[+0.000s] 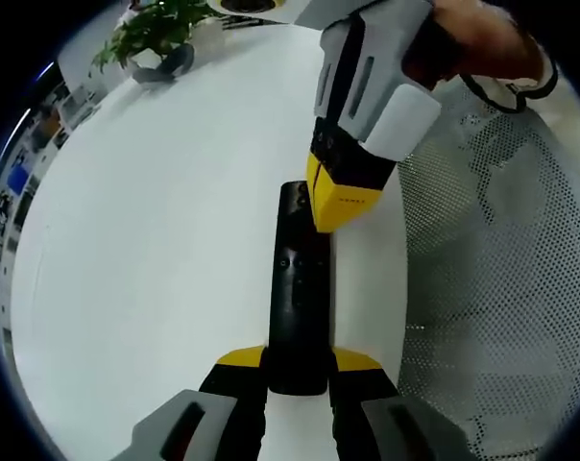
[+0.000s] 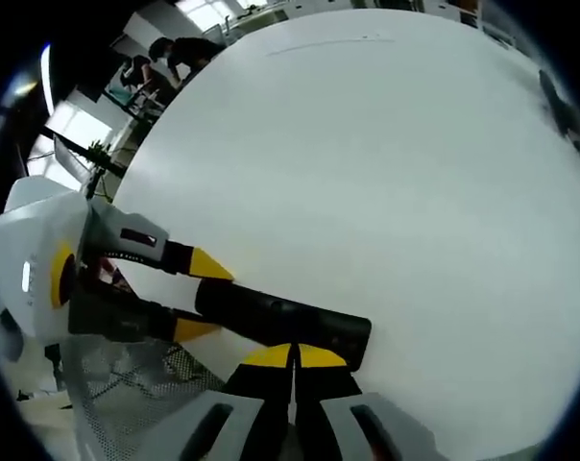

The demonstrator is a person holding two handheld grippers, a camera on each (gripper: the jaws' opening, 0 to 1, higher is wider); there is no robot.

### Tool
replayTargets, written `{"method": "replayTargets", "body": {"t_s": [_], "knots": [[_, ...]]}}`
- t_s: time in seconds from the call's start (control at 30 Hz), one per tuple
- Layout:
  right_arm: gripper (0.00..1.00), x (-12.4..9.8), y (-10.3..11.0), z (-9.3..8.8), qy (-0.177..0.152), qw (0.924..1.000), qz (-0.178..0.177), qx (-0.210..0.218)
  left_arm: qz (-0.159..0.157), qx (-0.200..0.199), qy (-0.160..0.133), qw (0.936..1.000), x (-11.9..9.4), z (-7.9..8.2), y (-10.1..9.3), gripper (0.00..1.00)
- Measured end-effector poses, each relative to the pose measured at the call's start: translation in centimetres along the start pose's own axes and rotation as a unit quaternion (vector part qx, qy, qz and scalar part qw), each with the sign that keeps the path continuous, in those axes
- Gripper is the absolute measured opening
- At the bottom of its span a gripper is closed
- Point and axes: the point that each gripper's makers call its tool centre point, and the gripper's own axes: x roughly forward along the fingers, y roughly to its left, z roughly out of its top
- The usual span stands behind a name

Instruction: Press the specified remote control buttons in sequence, fully releasing each button before pressing the next.

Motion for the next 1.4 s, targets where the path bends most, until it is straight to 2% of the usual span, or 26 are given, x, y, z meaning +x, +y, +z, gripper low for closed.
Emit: {"method": "replayTargets", "body": {"t_s": [0.57, 0.77, 1.03, 1.23, 1.4], "knots": [[0.0, 0.33, -0.06, -0.29, 0.027, 0.9996, -0.006, -0.005, -0.002, 0.001, -0.007, 1.0, -0.04, -0.01, -0.02, 0.24], [0.0, 0.46, 0.08, -0.48, 0.039, 0.999, -0.02, -0.012, 0.003, 0.008, -0.003, 1.0, -0.01, 0.01, -0.06, 0.24], [0.0, 0.47, -0.18, -0.39, 0.041, 0.999, -0.015, -0.009, 0.002, 0.008, -0.016, 0.9998, -0.02, 0.02, 0.0, 0.24], [0.0, 0.49, -0.18, -0.35, 0.044, 0.999, -0.008, 0.005, -0.004, 0.011, -0.011, 0.9999, -0.03, 0.05, 0.04, 0.24], [0.0, 0.36, -0.05, -0.48, 0.033, 0.9994, -0.011, -0.005, -0.007, 0.014, -0.008, 0.9998, -0.02, 0.05, 0.05, 0.24]]}}
